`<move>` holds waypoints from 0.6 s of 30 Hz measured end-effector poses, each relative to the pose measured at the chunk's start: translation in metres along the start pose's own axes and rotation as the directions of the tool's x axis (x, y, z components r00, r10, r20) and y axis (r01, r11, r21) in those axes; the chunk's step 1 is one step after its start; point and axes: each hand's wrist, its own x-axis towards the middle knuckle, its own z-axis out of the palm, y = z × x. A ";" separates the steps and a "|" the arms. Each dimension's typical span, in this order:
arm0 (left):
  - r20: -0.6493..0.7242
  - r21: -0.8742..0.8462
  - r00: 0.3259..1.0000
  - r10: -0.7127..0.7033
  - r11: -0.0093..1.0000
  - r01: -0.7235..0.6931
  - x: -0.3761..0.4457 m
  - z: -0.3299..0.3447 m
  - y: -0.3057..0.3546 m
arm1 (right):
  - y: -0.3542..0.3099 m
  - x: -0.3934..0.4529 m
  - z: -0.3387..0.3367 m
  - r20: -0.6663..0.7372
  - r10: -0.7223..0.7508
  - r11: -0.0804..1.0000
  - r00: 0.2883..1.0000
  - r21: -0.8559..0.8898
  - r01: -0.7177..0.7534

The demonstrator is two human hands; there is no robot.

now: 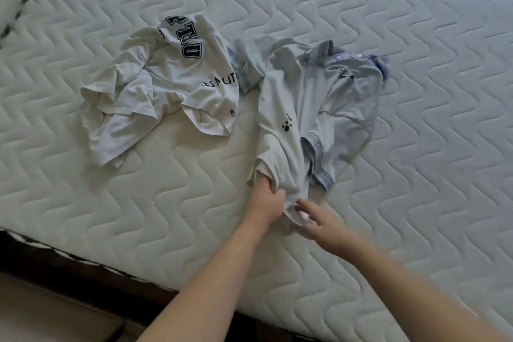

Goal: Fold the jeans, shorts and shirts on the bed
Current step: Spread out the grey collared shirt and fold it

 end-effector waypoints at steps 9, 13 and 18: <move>0.426 0.824 0.897 0.116 0.360 -0.438 -0.101 -0.007 0.027 | -0.042 -0.098 -0.035 -0.421 0.082 0.934 0.903 0.348 0.077; 0.579 0.778 0.801 0.151 0.194 -0.598 -0.139 -0.005 0.030 | -0.057 -0.128 -0.040 -0.348 0.030 0.963 0.937 0.262 0.067; 0.710 0.695 0.700 0.080 0.077 -0.715 -0.180 0.004 0.035 | -0.065 -0.145 -0.024 -0.188 0.183 0.921 0.965 0.377 -0.101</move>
